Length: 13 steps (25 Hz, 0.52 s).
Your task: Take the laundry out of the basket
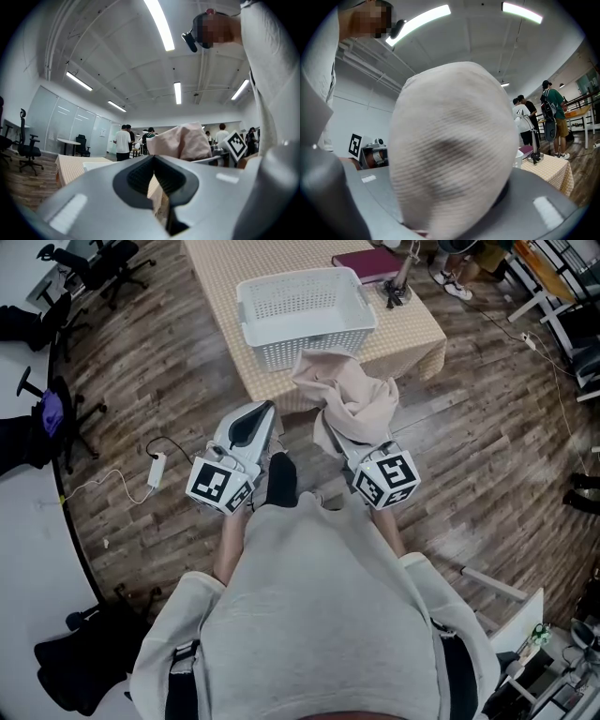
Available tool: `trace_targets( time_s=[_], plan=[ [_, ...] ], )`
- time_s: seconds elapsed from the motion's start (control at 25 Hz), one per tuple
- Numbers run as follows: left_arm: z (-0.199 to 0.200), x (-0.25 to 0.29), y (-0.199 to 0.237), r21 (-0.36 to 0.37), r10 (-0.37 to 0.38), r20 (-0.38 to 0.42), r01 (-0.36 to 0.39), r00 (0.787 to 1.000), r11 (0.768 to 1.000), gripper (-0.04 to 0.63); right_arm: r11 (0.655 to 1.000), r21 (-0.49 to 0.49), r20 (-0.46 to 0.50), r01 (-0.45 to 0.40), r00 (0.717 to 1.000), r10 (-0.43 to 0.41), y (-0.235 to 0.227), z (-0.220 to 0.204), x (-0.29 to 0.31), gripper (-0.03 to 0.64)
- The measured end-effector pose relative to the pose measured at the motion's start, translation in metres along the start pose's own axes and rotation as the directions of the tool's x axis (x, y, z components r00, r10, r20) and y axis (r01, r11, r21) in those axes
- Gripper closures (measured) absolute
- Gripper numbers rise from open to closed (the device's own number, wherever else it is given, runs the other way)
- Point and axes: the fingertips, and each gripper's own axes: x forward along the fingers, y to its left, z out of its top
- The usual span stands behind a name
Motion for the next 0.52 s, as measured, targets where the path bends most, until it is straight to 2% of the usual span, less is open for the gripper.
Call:
trace_targets(
  time_s=[0.52],
  plan=[
    [0.007,0.001,-0.011,0.015,-0.002,0.01,0.002,1.0,1.0,0.588,1.0,0.0,0.012,0.001,1.0,-0.001,-0.002,0.004,-0.008,0.402]
  ],
)
